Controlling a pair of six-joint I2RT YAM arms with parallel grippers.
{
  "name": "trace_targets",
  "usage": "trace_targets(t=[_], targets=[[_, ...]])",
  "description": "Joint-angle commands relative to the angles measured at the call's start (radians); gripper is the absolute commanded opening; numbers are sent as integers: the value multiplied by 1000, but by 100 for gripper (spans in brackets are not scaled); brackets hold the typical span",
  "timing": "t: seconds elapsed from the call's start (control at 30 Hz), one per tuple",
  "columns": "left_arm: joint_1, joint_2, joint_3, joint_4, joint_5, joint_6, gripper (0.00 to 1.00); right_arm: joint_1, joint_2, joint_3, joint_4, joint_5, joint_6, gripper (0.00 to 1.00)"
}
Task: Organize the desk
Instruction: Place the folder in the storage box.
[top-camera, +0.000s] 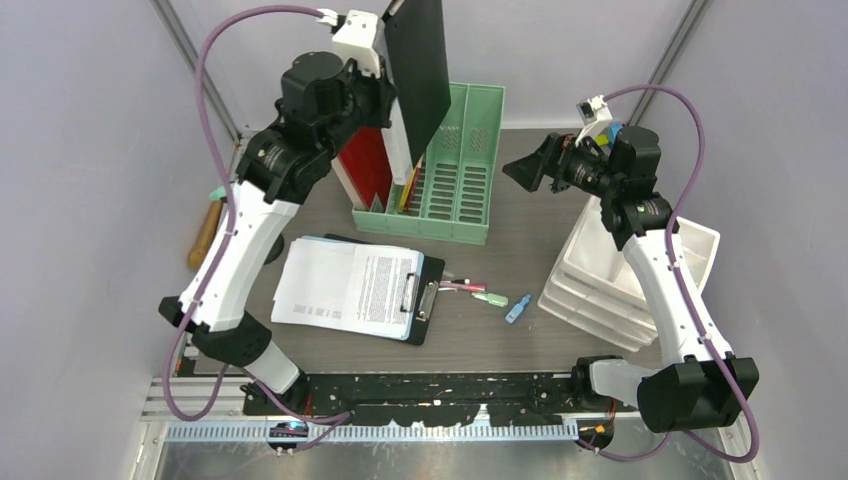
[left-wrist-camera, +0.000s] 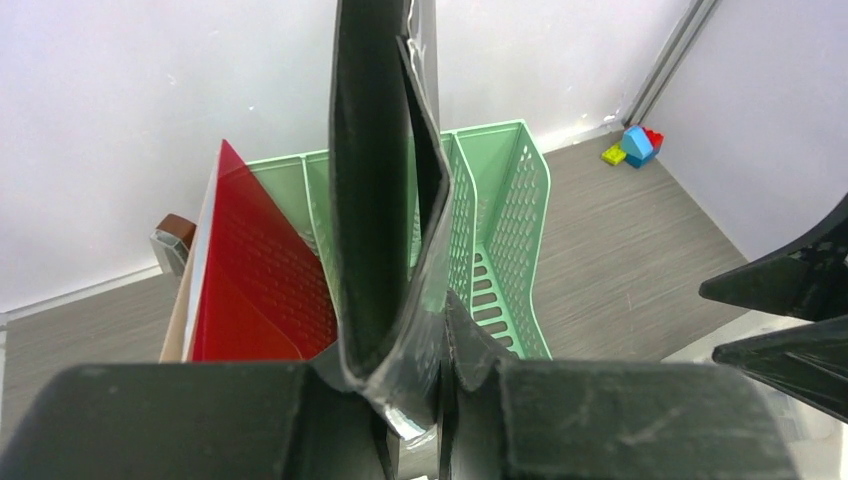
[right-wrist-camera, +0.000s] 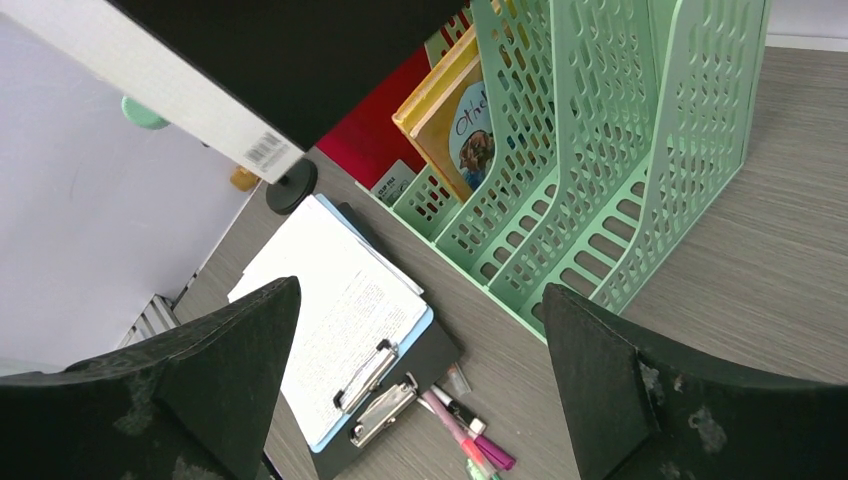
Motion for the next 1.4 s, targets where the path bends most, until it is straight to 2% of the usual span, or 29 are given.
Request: trace_targets(t=[0.0, 0.2, 0.4, 0.57, 0.9, 1.03, 1.37], targets=[[-15, 50, 71, 89, -30, -12, 0, -6, -27, -4, 61, -13, 9, 98], [-40, 99, 86, 111, -89, 9, 0, -9, -25, -10, 66, -14, 12, 98], [-43, 131, 49, 147, -86, -22, 0, -12, -28, -12, 68, -13, 14, 98], [-43, 107, -99, 329, -45, -47, 0, -14, -36, -25, 78, -13, 16, 98], [-45, 138, -214, 417, -138, -47, 0, -19, -48, -46, 104, -16, 33, 100], [-51, 125, -336, 529, -141, -52, 0, -18, -48, -56, 114, -17, 37, 100], [-82, 108, -511, 633, -186, -3, 0, -19, -45, -77, 143, -22, 50, 99]])
